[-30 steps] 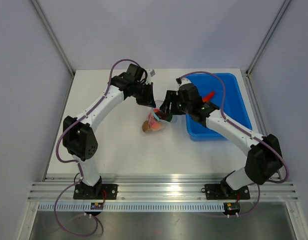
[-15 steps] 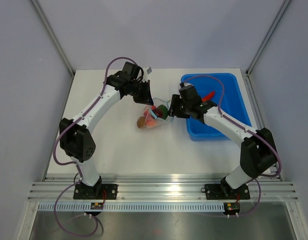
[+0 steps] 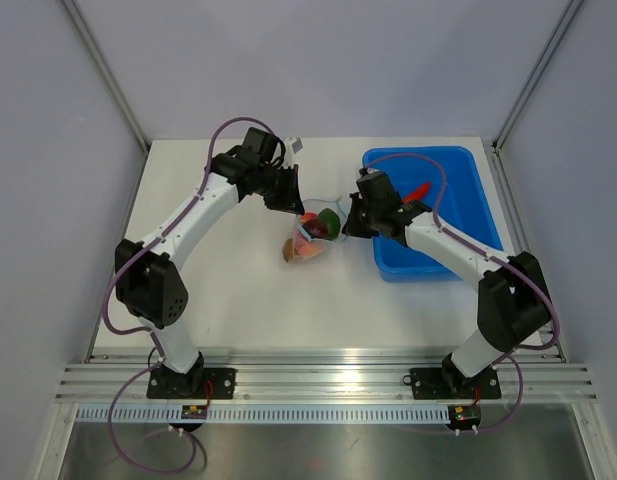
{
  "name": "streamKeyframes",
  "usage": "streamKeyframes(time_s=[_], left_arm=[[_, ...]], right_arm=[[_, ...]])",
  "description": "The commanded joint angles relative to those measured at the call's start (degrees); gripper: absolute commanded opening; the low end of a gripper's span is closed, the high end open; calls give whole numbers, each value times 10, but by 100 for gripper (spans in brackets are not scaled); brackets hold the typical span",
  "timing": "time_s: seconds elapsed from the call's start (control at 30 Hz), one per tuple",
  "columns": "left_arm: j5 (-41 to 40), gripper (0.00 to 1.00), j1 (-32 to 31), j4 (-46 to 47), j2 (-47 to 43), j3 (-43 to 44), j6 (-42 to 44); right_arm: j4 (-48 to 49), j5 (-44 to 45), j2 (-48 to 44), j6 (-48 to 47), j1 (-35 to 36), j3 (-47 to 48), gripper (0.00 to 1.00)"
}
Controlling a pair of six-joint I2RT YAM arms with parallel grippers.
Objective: Place the food in the zip-top bag and seal the zipper
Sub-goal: Adjust the zipper food storage bag at the center of the board.
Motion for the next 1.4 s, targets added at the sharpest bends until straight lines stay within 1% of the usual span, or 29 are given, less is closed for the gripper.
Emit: streamKeyframes(time_s=[0.0, 0.03, 0.07, 0.1, 0.13, 0.17, 0.2, 0.27, 0.33, 0.4, 0.47, 0.57, 0.6, 0.63, 0.7, 0.73, 0.77, 0.8, 0.87, 0.93, 1.07, 1.1, 1.17, 1.2, 1.27, 1.37], left_arm=[[-12, 0, 4, 13, -18, -2, 31], [-14, 0, 4, 8, -16, 7, 36], [-13, 12, 4, 0, -14, 12, 42], [-8, 22, 4, -1, -14, 15, 50], [-2, 36, 4, 0, -18, 16, 54], [0, 57, 4, 10, -26, 14, 57], [3, 64, 4, 16, -41, 9, 62], [8, 68, 4, 33, -60, -5, 67], [24, 68, 4, 35, -83, -14, 73], [36, 68, 2, 40, -97, -33, 86], [26, 69, -1, 46, -117, -50, 93], [-10, 68, -3, 56, -142, -90, 93], [-22, 68, -2, 61, -147, -115, 87], [-41, 65, -1, 70, -152, -127, 80], [-48, 59, 4, 99, -155, -155, 30], [-54, 49, 7, 107, -150, -158, 7], [-58, 45, 8, 115, -145, -159, -14], [-59, 44, 8, 120, -133, -162, -45], [-47, 43, 8, 138, -122, -166, -78], [-47, 43, 8, 140, -108, -161, -89], [-104, 44, 6, 128, -93, -138, -127], [-116, 46, 4, 127, -90, -137, -130], [-115, 47, 3, 136, -79, -133, -133], [-110, 47, 3, 135, -72, -129, -133], [-107, 47, 0, 122, -51, -118, -136], [-98, 41, -7, 115, -36, -111, -137]], right_arm=[[-8, -31, -46, 37, 5, 36, 0], [-25, -28, -44, 62, 7, 49, 0], [-75, -8, -32, 80, 15, 81, 0], [-96, -6, -26, 95, 19, 95, 0], [-114, 11, -20, 126, 20, 107, 0], [-124, 13, -12, 139, 22, 113, 0], [-120, 15, -10, 154, 21, 110, 0], [-107, 15, -2, 188, 21, 105, 0], [-90, 13, 5, 213, 21, 102, 0], [-77, 2, 13, 218, 22, 102, 0], [-81, 1, 25, 215, 21, 112, 0], [-82, 3, 25, 206, 20, 111, 0], [-78, 1, 22, 206, 21, 108, 0], [-69, 1, 18, 205, 21, 96, 0], [-58, 1, 6, 208, 21, 84, 0], [-52, 1, 4, 207, 21, 76, 0], [-47, -2, 0, 207, 21, 73, 0], [-47, -1, 0, 206, 21, 72, 0], [-47, -1, -2, 202, 21, 66, 0], [-41, -1, -7, 205, 22, 52, 0], [-31, -1, -17, 203, 21, 38, 0], [-31, -1, -16, 201, 21, 38, 0], [-31, -1, -17, 198, 21, 36, 0], [-30, -16, -17, 199, 21, 35, 0], [-24, -17, -21, 199, 21, 28, 0], [-24, -16, -23, 199, 21, 25, 0]])
